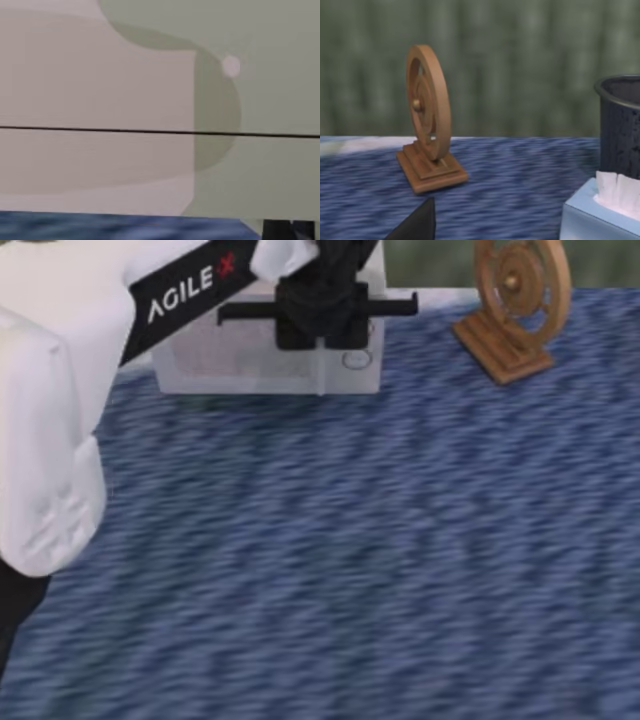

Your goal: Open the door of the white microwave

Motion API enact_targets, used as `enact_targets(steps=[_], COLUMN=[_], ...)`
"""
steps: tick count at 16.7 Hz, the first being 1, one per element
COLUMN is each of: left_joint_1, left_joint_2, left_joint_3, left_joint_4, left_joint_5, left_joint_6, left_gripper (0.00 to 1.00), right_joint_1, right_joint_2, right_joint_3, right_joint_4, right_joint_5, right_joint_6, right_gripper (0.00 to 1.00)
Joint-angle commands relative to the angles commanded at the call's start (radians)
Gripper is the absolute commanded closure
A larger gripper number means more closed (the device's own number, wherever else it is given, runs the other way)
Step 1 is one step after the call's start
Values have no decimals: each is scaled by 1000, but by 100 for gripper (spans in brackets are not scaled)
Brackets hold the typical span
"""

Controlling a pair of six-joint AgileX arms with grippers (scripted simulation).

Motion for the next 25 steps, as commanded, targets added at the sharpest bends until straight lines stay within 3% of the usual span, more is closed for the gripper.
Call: enact_targets(steps=[6, 25], left_joint_1=[-8, -8], left_joint_2=[-85, -85], left_joint_3=[-132, -132], left_joint_4=[60, 60], left_joint_5=[-22, -22], left_joint_6=[-17, -17], left_gripper=[100, 100], right_joint_1=[0, 0], right_joint_2=[0, 0], right_joint_3=[0, 0], right_joint_4=[0, 0], right_joint_5=[0, 0], right_joint_6=[0, 0], right_gripper=[0, 0])
